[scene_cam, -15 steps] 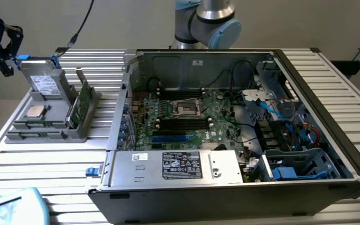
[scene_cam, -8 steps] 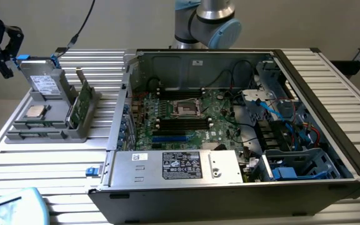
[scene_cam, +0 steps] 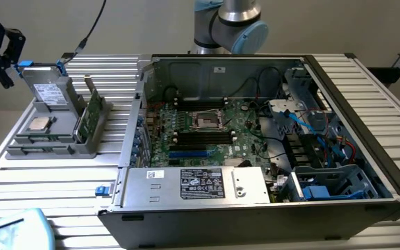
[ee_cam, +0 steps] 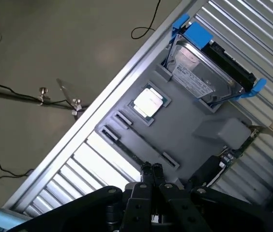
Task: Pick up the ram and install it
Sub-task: 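Pick up the ram and move it above insertion slot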
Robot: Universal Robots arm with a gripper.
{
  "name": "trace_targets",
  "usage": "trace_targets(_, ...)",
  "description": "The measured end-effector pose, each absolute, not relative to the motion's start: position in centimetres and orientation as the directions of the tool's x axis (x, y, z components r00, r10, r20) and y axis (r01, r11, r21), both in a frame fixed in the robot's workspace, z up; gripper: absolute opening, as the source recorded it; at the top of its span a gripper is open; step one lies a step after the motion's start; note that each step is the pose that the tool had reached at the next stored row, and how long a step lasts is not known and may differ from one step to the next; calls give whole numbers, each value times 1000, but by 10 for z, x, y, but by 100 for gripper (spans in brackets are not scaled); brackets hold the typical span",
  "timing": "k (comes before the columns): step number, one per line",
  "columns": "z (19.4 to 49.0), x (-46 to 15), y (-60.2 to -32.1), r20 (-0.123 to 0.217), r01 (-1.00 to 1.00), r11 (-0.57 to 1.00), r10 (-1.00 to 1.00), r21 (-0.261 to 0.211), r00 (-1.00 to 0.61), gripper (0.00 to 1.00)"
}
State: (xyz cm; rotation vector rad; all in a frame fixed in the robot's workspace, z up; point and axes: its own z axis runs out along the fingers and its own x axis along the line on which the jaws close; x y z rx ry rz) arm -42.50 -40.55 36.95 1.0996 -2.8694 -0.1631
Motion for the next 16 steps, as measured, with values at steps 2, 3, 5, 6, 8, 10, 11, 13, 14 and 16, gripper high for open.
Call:
trace_targets(2, 369, -425, -405, 22, -689, 715, -695, 122, -718, 11)
trace_targets(3, 369, -425, -405, 22, -701, 703, -708, 121, -706, 11)
trace_targets(5, 369, -425, -405, 21, -727, 676, -734, 120, -679, 11)
trace_targets(6, 369, -425, -405, 21, -739, 663, -746, 119, -666, 11)
trace_targets(8, 369, -425, -405, 18, -763, 636, -769, 117, -639, 11)
trace_targets(10, 369, -425, -405, 14, -782, 613, -788, 112, -616, 11)
trace_targets(11, 369, -425, -405, 13, -791, 602, -797, 110, -604, 11)
trace_targets(13, 369, -425, -405, 9, -807, 581, -812, 104, -583, 11)
trace_targets(14, 369, -425, -405, 8, -815, 571, -819, 101, -573, 11)
trace_targets(16, 369, -425, -405, 6, -830, 550, -834, 94, -552, 11)
